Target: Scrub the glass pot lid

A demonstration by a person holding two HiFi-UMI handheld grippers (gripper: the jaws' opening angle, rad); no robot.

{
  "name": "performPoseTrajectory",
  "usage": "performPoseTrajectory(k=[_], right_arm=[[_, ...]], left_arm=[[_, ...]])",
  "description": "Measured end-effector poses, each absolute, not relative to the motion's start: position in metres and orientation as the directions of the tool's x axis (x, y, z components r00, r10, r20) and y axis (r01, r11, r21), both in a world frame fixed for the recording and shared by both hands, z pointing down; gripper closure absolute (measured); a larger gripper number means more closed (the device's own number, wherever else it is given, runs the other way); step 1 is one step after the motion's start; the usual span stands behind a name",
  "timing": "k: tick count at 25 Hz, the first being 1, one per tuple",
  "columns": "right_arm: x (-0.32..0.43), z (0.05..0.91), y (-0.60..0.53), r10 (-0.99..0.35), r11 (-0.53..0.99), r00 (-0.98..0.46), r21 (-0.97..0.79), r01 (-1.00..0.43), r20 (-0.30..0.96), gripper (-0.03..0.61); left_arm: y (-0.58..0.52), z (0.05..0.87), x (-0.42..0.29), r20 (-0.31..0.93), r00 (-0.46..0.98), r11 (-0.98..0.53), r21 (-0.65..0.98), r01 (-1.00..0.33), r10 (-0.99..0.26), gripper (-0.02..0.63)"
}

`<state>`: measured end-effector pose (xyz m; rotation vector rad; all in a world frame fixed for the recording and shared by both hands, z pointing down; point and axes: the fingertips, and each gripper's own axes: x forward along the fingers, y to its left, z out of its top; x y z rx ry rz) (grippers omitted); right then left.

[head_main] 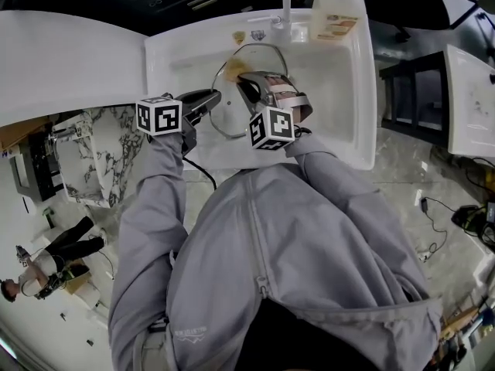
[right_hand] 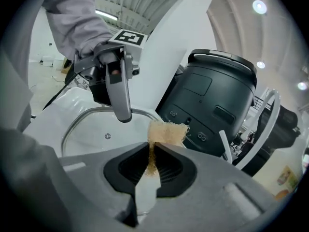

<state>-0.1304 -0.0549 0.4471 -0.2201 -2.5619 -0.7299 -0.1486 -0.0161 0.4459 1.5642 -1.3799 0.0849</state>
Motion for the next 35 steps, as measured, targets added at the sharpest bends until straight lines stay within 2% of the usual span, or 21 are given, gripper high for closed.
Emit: performPoseTrajectory(k=[10, 15, 22, 28, 35], right_arm=[[-0.105, 0.474, 0.021, 0.187, 0.754, -0.809, 0.446, 0.482, 0.558, 0.542], [-0.08, 0.508, 0.066, 0.313, 0.653, -0.689, 0.379, 0.656, 0.654, 0.543], [-0.056, 0.532, 0.093, 0.43, 0.57, -0.52, 0.224, 0.79, 0.738, 0.542], [-0.043, 0.528, 0.097, 0.48, 0.554, -0.465, 0.154, 0.818, 0.744, 0.543], [-0.045, 0.476, 0.064, 0.483, 0.686, -0.602, 0.153, 0.711, 0.636, 0.543]], left_arm=[[-0.008, 0.451, -0.156, 0.638, 0.319, 0.197, 0.603, -0.773, -0.701, 0.554], [-0.005, 0.453, -0.16, 0.642, 0.301, 0.213, 0.597, -0.774, -0.705, 0.554], [-0.004, 0.453, -0.158, 0.64, 0.295, 0.215, 0.596, -0.774, -0.71, 0.554], [-0.003, 0.452, -0.156, 0.65, 0.277, 0.213, 0.57, -0.794, -0.707, 0.552], [-0.003, 0.451, -0.156, 0.666, 0.253, 0.211, 0.533, -0.819, -0.701, 0.552]])
